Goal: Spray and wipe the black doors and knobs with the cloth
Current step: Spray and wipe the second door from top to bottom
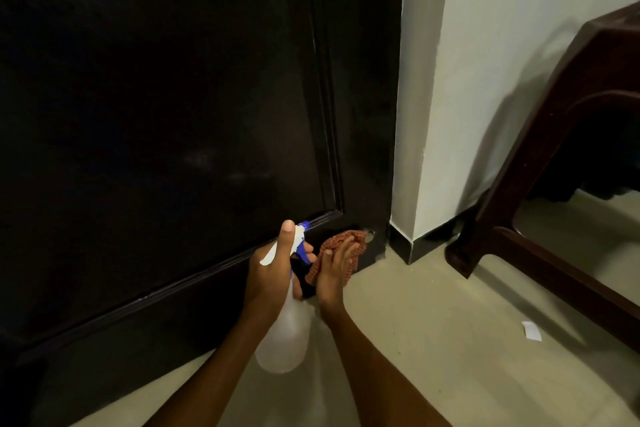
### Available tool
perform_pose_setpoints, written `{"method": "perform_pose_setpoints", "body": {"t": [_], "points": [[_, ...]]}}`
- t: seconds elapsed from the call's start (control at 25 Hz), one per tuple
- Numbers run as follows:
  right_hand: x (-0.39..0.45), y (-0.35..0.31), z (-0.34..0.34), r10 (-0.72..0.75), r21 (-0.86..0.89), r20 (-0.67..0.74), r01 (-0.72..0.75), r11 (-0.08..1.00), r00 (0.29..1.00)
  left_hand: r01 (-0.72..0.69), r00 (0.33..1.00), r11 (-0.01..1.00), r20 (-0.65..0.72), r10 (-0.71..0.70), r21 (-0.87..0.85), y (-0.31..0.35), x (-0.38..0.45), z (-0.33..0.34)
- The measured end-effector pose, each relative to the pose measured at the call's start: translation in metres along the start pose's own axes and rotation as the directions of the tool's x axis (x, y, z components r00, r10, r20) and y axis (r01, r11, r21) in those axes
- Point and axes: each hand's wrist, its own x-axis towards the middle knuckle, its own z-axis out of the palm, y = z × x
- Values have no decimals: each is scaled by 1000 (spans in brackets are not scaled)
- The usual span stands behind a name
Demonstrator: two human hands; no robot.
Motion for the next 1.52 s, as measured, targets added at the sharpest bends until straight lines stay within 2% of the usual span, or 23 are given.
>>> {"method": "perform_pose_setpoints", "body": {"t": [0.08, 0.16, 0.24, 0.32, 0.4, 0.48, 0.56, 0.64, 0.76, 0.84, 0.96, 1.12, 1.28, 1.32, 1.44, 1.52], "points": [[-5, 16, 2, 12, -8, -16, -12, 1000, 1000, 9, 1000, 999, 13, -10, 43, -14, 3, 3], [4, 52, 9, 35, 54, 13, -36, 998, 999, 21, 1000, 998, 22, -22, 54, -23, 5, 5], [35, 93, 16, 164, 243, -19, -155, 958, 986, 13, 1000, 998, 25, -15, 65, -26, 7, 7], [43, 62, 0, 351, 418, -90, -285, 863, 932, 29, 999, 998, 28, -31, 47, -25, 11, 10], [41, 5, -31, 448, 514, -142, -321, 795, 883, 66, 997, 998, 44, -66, 8, -25, 14, 13], [56, -6, -56, 395, 505, -223, -241, 829, 891, 62, 996, 998, 63, -61, -9, -26, 16, 16], [69, -2, -65, 319, 416, -268, -189, 889, 909, 55, 996, 998, 66, -53, -21, -30, 18, 19], [67, 13, -57, 286, 363, -258, -182, 914, 923, 46, 997, 999, 64, -44, -29, -36, 16, 20], [48, 49, -19, 246, 261, -134, -205, 943, 960, 63, 997, 998, 42, -63, -3, -53, 15, 8], [22, 61, 12, 185, 234, -87, -161, 959, 979, 73, 997, 997, 17, -73, 30, -61, 13, -3], [-25, 14, 34, 22, 104, -106, -11, 995, 994, 67, 997, 998, -41, -67, 10, -60, 10, -17], [-14, -16, 24, -160, -76, -87, 154, 985, 983, 21, 997, 994, -69, -29, -109, -43, 5, -25], [-24, 0, 12, -170, 109, -124, 184, 977, 978, -4, 999, 997, -33, 1, -76, -23, 0, -18], [-25, 9, 8, -132, 140, -142, 152, 978, 981, -8, 1000, 997, -21, 6, -74, -19, -3, -15], [-17, 20, 3, 148, 259, -150, -106, 960, 978, -1, 1000, 998, 1, 1, -63, -16, -7, -11], [-13, 16, 12, 241, 326, -211, -164, 931, 947, 15, 1000, 998, 4, -15, -59, -16, -9, -11]]}}
